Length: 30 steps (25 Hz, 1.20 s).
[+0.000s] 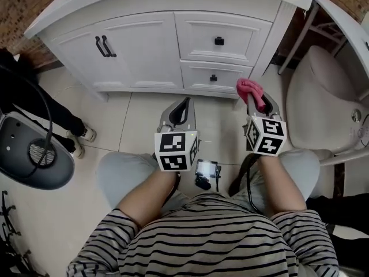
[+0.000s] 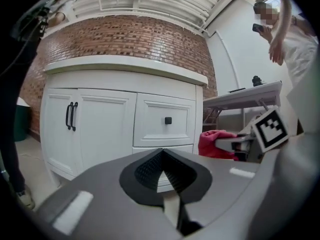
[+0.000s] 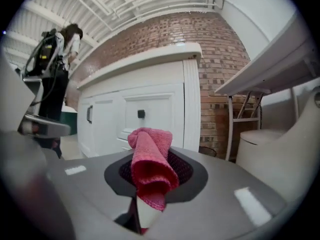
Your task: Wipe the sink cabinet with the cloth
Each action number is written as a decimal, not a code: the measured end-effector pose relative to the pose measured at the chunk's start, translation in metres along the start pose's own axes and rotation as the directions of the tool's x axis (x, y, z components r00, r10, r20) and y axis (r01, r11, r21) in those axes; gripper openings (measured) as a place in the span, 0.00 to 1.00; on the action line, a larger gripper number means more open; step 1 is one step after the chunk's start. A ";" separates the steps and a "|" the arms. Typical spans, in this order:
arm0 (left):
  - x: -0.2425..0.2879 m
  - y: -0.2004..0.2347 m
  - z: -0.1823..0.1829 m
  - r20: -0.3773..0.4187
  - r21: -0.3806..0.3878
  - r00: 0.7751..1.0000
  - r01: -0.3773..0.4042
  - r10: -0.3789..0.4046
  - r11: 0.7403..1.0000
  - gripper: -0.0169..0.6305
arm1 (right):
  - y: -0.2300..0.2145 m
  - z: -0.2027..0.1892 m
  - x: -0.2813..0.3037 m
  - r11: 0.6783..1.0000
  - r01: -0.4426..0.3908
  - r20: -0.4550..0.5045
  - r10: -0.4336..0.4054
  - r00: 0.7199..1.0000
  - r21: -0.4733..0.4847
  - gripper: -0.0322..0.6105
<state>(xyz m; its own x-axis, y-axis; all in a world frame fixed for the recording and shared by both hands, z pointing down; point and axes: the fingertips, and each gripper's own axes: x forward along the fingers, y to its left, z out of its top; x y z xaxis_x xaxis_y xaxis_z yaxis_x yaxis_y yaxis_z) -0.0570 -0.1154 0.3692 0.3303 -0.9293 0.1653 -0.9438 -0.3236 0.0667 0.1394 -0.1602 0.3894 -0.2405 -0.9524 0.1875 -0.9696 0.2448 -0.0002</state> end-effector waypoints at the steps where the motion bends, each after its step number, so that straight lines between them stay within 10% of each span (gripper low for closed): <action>1: -0.004 -0.001 0.001 0.012 0.007 1.000 -0.001 0.001 1.000 0.02 | 0.007 0.002 -0.017 1.000 -0.020 0.026 0.020 0.999 0.017 0.19; 30: -0.026 -0.018 -0.005 0.045 0.023 0.998 0.040 -0.041 0.999 0.02 | 0.031 -0.023 -0.061 0.999 -0.029 0.085 0.027 0.996 0.031 0.19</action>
